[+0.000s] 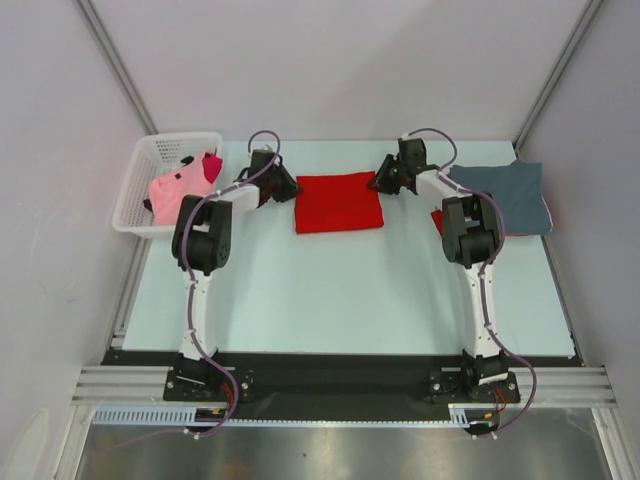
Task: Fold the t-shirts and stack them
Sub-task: Neatly place the folded tshirt to the corner
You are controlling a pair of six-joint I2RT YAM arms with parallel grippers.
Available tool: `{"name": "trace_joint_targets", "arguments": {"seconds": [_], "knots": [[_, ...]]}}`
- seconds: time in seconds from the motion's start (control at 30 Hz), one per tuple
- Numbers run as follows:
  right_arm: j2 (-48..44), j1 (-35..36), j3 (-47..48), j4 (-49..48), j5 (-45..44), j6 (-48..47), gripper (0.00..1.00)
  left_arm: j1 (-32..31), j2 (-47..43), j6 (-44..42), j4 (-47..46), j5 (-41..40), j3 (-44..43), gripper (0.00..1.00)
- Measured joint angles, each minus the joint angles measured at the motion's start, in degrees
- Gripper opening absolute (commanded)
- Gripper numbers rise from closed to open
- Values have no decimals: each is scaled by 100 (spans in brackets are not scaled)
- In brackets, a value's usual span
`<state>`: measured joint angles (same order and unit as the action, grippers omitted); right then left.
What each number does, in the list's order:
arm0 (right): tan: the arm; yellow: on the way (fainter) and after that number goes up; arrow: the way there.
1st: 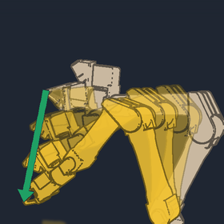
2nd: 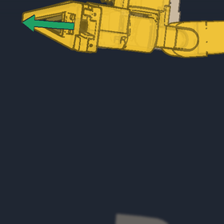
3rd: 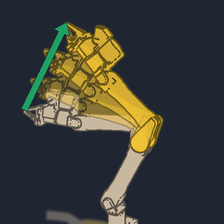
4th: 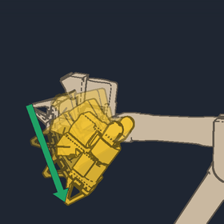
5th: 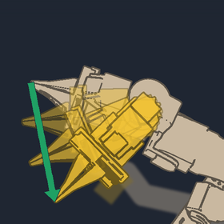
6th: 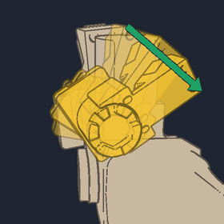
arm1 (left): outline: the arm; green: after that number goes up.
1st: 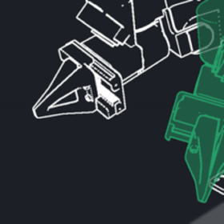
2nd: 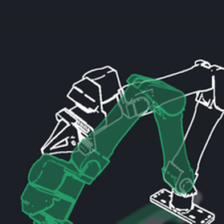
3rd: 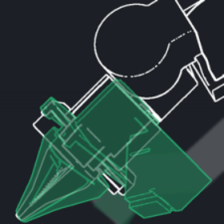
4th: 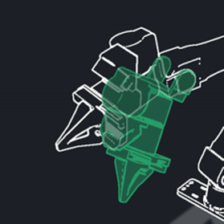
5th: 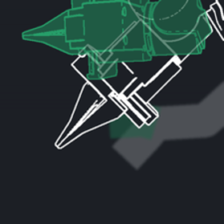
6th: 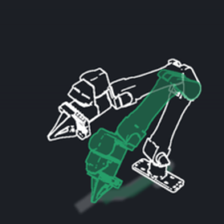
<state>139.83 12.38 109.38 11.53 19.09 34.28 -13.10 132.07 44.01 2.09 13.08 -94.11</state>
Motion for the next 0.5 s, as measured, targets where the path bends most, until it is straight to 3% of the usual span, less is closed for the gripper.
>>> {"name": "trace_joint_targets", "arguments": {"seconds": [0.03, 0.07, 0.1, 0.37, 0.5], "knots": [[52, 17, 87, 24, -72, 4, 13, -4, 33, 37, -46, -83, -9, 15], [107, 37, 162, 28, -118, 20, 10, -11, 68, 87, -76, -129, -11, 2], [133, 59, 219, 35, -173, 22, 1, -15, 85, 138, -129, -140, -17, 0], [42, 282, 223, 48, -815, -203, 0, -151, 138, 90, -273, -457, -129, 0], [-468, 315, -227, 103, -1029, -367, 0, -339, -96, -17, -319, -750, 50, 0]]}}
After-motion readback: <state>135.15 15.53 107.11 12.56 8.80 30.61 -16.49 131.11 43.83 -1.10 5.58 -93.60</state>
